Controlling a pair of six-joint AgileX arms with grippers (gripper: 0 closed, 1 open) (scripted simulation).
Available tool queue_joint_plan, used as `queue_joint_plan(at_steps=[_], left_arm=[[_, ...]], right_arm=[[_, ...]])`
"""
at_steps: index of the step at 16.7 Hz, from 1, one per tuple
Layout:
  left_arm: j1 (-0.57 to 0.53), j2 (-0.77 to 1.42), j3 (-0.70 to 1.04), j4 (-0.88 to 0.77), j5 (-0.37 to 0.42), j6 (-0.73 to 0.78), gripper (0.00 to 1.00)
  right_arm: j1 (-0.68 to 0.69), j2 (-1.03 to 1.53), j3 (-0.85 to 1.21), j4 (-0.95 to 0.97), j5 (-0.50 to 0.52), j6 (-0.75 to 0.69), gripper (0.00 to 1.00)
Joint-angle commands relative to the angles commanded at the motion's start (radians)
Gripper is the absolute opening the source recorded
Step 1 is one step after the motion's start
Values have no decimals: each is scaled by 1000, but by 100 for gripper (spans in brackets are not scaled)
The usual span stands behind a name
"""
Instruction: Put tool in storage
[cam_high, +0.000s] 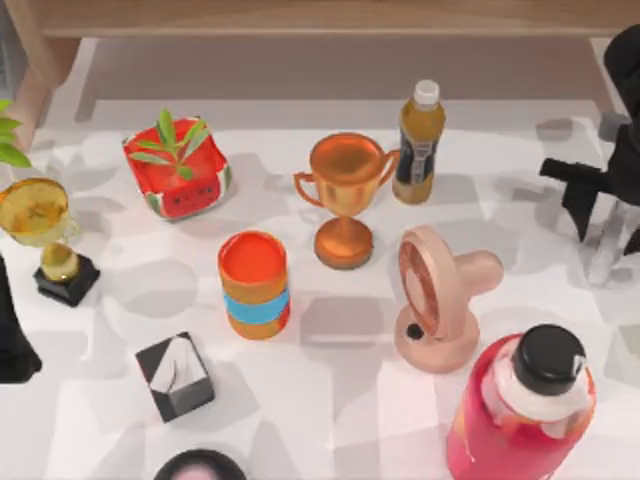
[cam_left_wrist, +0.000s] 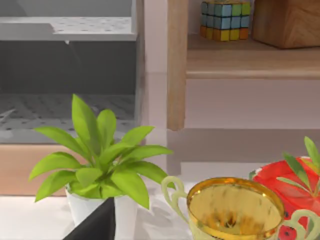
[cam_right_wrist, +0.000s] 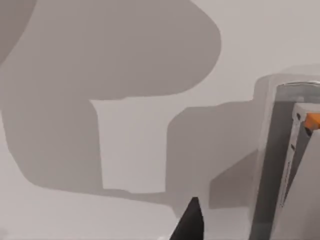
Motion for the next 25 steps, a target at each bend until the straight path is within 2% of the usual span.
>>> queue_joint_plan(at_steps=[4,5,18,25], left_arm=[[0,0,0,0,0,0,100],[0,0,0,0,0,0,100],[0,0,0,0,0,0,100],[0,0,0,0,0,0,100]], right_arm=[[0,0,0,0,0,0,2],[0,0,0,0,0,0,0],[16,-34,21,-32,14,45,0],[1,-41,62,-101,0,0,0]])
